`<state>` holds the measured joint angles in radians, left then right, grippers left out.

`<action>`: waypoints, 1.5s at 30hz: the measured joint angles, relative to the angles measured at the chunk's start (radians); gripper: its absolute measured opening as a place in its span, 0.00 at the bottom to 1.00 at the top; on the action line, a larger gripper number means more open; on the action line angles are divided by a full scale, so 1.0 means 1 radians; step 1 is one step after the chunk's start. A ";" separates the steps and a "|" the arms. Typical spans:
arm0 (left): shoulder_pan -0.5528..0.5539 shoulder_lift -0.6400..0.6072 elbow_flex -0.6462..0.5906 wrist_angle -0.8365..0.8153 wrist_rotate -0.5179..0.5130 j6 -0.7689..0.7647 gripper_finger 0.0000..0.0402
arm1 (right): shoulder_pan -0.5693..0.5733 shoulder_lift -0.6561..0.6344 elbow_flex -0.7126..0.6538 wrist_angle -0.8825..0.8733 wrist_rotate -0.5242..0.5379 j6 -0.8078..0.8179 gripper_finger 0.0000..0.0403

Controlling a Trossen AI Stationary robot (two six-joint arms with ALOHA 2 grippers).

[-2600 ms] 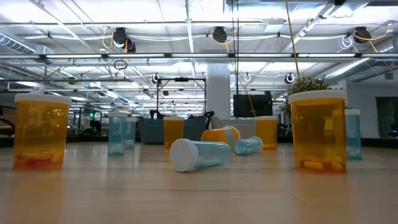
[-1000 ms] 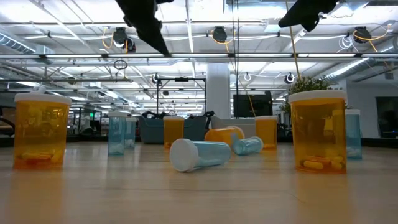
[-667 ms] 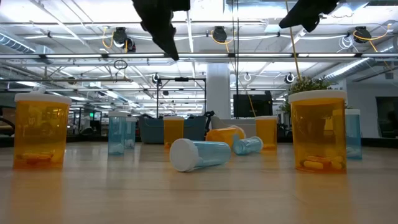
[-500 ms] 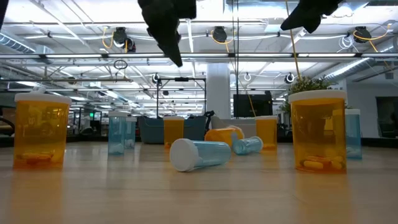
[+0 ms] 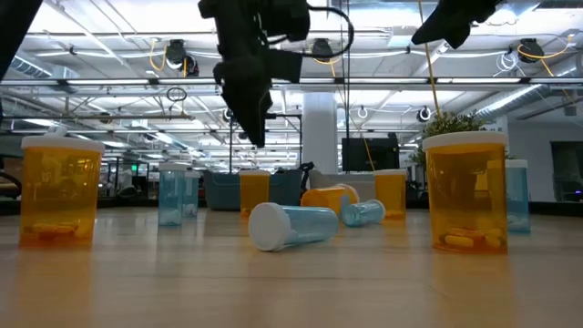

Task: Pick and place medicine bottles into bin by pill shape (circle, oval)
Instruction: Put the orange pill bottle into the blue bin

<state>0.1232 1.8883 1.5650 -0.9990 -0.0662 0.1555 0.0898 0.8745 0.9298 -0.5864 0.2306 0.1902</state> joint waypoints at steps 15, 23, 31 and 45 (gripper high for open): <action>0.008 0.034 -0.030 0.033 -0.048 -0.006 0.92 | 0.003 0.000 0.000 -0.010 0.000 0.006 0.00; 0.014 0.066 -0.032 0.060 -0.048 -0.002 0.93 | 0.003 0.000 0.000 -0.014 0.000 0.007 0.00; 0.015 0.092 -0.032 0.057 -0.071 -0.003 0.93 | 0.004 0.000 0.000 -0.018 0.000 0.007 0.00; 0.027 0.125 -0.032 0.061 -0.083 -0.015 0.80 | 0.004 0.000 0.000 -0.024 0.000 0.008 0.00</action>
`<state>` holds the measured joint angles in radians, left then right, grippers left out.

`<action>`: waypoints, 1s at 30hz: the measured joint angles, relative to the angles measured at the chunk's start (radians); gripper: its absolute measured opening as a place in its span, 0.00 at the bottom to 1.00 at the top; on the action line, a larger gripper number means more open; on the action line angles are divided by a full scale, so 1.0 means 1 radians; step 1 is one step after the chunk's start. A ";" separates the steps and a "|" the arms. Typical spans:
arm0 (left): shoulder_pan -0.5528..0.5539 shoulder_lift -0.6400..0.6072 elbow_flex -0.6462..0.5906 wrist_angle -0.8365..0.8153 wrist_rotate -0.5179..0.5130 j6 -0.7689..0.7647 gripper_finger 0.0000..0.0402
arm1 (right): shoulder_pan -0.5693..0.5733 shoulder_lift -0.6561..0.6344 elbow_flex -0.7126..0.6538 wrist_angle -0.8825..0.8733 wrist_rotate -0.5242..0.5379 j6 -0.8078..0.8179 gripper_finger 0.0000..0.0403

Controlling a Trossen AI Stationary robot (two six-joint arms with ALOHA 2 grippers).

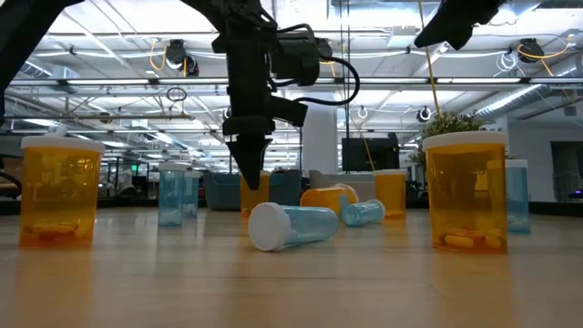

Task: Pick and place medicine bottles into bin by pill shape (circle, oval)
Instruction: Put the orange pill bottle into the blue bin

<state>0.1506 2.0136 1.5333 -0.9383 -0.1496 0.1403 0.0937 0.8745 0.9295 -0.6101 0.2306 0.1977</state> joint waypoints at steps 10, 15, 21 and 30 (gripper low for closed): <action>-0.002 0.000 0.000 -0.003 0.000 -0.014 0.59 | 0.000 0.000 0.000 -0.001 0.000 0.000 0.00; -0.002 0.000 0.000 -0.007 0.000 -0.015 0.54 | 0.000 0.000 0.000 -0.001 0.000 0.000 0.00; -0.002 -0.001 0.000 -0.019 -0.001 -0.015 0.55 | 0.000 0.000 0.000 -0.001 0.000 0.000 0.00; 0.000 -0.011 0.000 -0.058 -0.010 -0.003 0.54 | 0.000 0.000 0.000 -0.001 0.000 -0.001 0.00</action>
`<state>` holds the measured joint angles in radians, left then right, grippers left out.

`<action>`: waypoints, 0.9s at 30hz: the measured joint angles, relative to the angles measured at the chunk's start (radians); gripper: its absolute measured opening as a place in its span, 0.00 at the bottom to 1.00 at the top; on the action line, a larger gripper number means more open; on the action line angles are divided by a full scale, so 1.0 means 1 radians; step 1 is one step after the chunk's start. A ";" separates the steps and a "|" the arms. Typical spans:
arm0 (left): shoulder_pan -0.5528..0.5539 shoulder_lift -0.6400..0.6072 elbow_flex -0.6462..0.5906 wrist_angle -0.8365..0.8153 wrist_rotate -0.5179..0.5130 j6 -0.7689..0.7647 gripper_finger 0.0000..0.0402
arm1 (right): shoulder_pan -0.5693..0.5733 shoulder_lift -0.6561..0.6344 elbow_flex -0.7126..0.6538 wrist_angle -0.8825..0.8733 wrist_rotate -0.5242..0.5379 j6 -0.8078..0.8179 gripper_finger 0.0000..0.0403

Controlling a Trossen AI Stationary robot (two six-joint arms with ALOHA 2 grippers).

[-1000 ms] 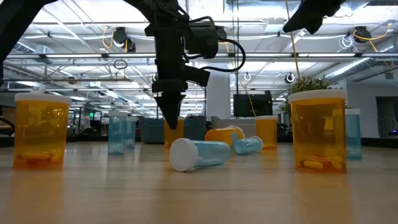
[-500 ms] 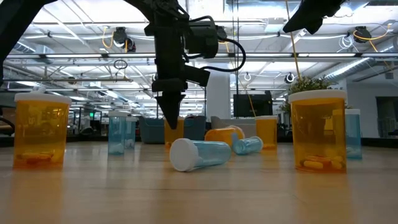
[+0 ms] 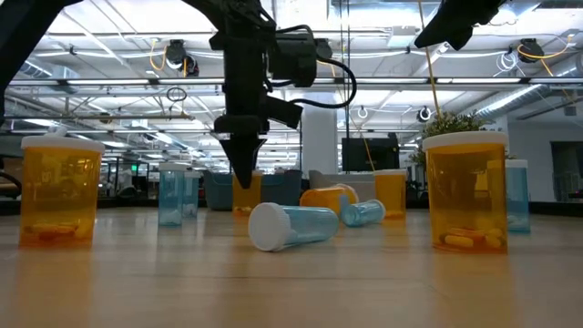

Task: Pick and place medicine bottles into bin by pill shape (circle, oval)
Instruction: Put the orange pill bottle into the blue bin

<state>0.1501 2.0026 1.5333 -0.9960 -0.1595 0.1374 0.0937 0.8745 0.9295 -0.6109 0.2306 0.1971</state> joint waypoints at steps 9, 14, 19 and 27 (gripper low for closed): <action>0.006 -0.083 0.013 -0.002 -0.026 0.025 0.54 | 0.000 0.000 0.000 0.002 0.002 -0.003 0.00; 0.023 -0.162 0.013 -0.007 -0.027 0.025 0.53 | 0.000 0.000 0.000 0.001 0.003 -0.003 0.00; 0.045 -0.255 0.013 -0.012 -0.073 0.022 0.53 | 0.000 0.000 0.000 0.002 0.003 -0.001 0.00; 0.091 -0.392 0.013 0.004 -0.139 0.072 0.53 | 0.000 0.000 0.000 0.008 0.004 -0.014 0.00</action>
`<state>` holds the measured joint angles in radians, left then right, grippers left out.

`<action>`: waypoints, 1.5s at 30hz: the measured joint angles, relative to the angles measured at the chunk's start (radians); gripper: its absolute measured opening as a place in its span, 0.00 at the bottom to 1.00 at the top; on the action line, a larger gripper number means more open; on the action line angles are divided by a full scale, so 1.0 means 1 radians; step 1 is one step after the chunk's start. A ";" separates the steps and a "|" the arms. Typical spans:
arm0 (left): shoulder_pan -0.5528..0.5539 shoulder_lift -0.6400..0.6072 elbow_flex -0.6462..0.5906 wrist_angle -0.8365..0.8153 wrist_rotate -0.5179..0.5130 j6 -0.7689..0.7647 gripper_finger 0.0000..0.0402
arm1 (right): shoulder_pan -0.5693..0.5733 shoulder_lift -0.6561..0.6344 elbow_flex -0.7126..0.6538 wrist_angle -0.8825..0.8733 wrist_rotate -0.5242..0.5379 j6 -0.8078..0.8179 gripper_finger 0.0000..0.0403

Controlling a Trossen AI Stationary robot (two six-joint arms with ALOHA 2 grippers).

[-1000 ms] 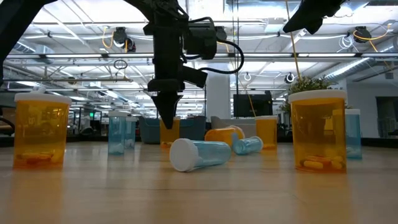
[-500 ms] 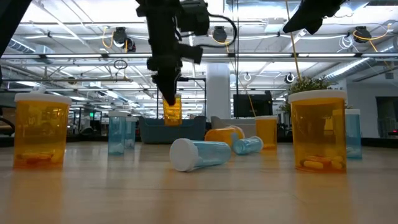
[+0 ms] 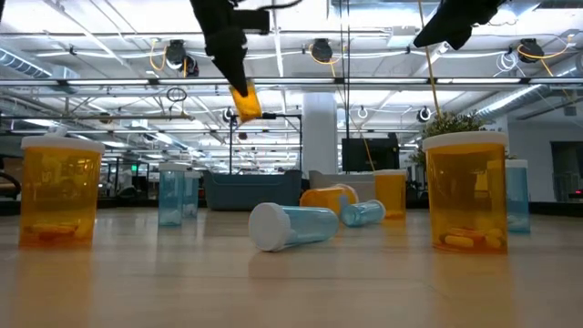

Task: Pick and place medicine bottles into bin by pill shape (circle, oval)
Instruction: Put the orange pill bottle into the blue bin

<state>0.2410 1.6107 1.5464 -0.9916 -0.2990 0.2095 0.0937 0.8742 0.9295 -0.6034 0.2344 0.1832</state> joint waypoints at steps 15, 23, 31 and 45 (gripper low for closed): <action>0.201 -0.053 0.000 0.100 0.008 0.184 0.53 | 0.000 0.000 0.000 0.054 0.000 -0.013 0.00; 0.323 -0.050 0.000 0.176 0.072 0.204 0.53 | 0.000 0.000 0.000 0.054 0.000 -0.016 0.00; 0.408 0.002 0.000 0.197 0.161 0.202 0.53 | 0.000 0.001 0.000 0.054 0.000 -0.016 0.00; 0.469 0.215 0.000 0.194 0.229 0.205 0.53 | 0.000 0.001 0.000 0.053 0.000 -0.043 0.00</action>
<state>0.7095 1.8257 1.5463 -0.7972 -0.0704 0.4146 0.0935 0.8749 0.9295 -0.5499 0.2347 0.1398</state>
